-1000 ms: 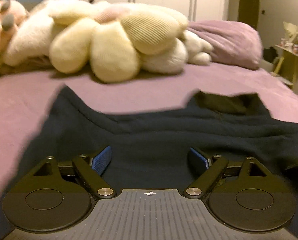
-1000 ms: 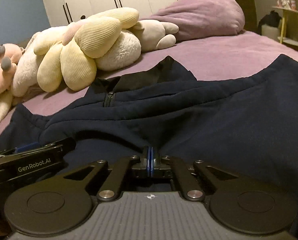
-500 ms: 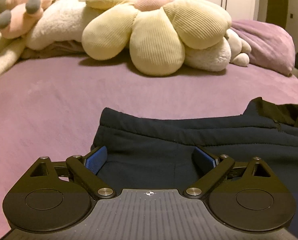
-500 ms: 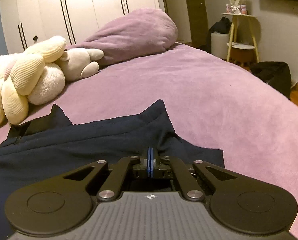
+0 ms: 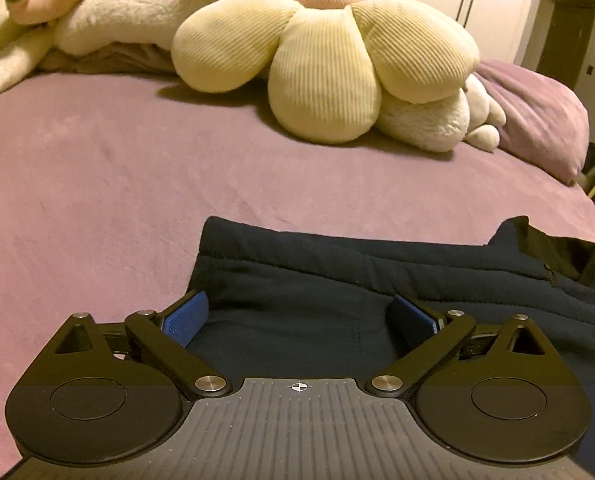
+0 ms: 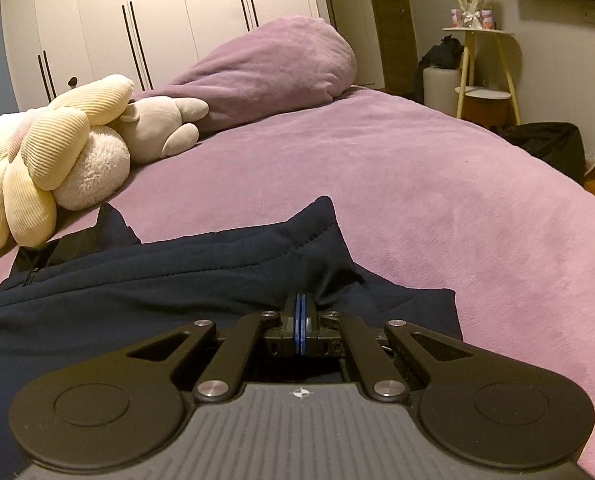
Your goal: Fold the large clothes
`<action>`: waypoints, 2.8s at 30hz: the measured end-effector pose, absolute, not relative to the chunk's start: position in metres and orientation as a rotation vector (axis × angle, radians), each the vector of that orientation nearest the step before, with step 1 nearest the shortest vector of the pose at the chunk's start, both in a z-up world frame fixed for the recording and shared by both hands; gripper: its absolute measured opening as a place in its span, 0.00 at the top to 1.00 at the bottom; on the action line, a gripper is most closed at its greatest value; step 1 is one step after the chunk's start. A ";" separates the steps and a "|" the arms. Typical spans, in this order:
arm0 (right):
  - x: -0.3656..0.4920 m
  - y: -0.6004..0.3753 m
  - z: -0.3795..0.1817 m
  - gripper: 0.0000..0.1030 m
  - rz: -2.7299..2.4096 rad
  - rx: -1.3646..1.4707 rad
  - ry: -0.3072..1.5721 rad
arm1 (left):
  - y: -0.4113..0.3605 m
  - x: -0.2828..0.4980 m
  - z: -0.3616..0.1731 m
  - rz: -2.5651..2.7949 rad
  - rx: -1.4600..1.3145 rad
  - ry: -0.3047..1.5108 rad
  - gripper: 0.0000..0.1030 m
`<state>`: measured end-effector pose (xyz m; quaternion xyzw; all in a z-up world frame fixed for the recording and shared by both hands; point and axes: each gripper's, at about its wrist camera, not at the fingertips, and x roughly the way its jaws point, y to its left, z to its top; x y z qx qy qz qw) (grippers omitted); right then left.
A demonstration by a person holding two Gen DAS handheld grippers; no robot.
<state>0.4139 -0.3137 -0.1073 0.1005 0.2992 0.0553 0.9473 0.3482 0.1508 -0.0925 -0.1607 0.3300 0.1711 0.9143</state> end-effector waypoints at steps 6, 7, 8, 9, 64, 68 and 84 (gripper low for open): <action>0.410 -0.305 -0.096 1.00 0.084 0.138 0.607 | 0.148 0.315 -0.075 0.332 -0.284 0.695 0.02; 0.408 -0.303 -0.093 1.00 0.077 0.121 0.608 | 0.147 0.304 -0.074 0.335 -0.260 0.682 0.01; 0.405 -0.301 -0.089 0.99 0.069 0.104 0.609 | 0.149 0.291 -0.075 0.344 -0.259 0.668 0.01; 0.401 -0.300 -0.084 0.96 0.069 0.093 0.607 | 0.155 0.281 -0.077 0.349 -0.289 0.659 0.00; 0.229 -0.151 -0.046 0.89 0.309 0.020 0.701 | 0.220 0.208 -0.067 -0.112 -0.927 0.778 0.50; 0.233 -0.150 -0.072 0.90 0.344 -0.008 0.767 | 0.205 0.211 -0.039 -0.127 -0.902 0.758 0.54; 0.232 -0.253 -0.056 0.93 0.495 0.397 0.748 | -0.011 0.299 0.038 -0.422 -0.760 0.758 0.59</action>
